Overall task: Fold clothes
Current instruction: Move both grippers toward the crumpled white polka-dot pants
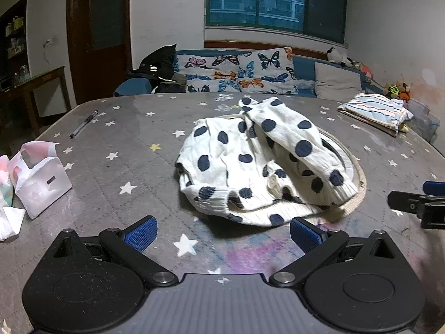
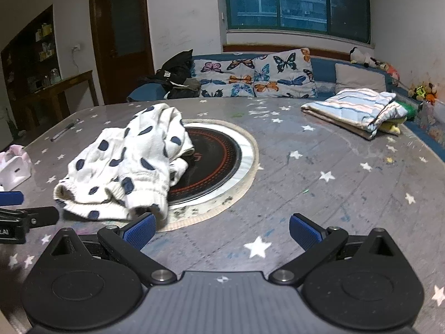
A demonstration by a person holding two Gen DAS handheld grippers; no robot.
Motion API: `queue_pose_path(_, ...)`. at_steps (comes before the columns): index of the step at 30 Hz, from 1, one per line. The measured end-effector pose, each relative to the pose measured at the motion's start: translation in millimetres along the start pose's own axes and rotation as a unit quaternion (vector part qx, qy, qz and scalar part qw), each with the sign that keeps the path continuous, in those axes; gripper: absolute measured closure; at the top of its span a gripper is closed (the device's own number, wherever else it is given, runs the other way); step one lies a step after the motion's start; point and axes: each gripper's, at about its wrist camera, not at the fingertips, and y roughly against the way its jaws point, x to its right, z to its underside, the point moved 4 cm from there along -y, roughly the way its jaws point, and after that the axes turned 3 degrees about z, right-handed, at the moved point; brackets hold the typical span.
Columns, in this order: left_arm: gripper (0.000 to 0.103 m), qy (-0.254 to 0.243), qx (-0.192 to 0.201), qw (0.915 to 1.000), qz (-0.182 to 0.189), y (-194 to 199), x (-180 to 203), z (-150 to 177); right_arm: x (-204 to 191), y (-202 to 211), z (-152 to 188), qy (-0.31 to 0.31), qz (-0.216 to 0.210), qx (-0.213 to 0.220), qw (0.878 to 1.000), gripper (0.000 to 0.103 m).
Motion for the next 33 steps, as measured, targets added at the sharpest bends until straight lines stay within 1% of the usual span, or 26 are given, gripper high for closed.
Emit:
queue_pose_path(8, 0.000, -0.005, -0.020, 0.9998, -0.004, -2, 5, 4, -14, 3, 7, -0.001, -0.003, -0.006, 1.000, 0.000)
queue_pose_path(11, 0.000, 0.000, -0.020, 0.9998, 0.006, 1, 5, 6, -20, 4, 9, -0.001, -0.004, -0.008, 1.000, 0.000)
queue_pose_path(13, 0.000, 0.003, -0.024, 0.9997, 0.009, 2, 4, 7, -15, 3, 8, 0.000, -0.014, -0.014, 1.000, 0.000)
queue_pose_path(33, 0.000, -0.007, -0.042, 0.9991, 0.001, -8, 9, 6, -30, -8, 15, 0.011, -0.036, -0.040, 0.999, 0.000)
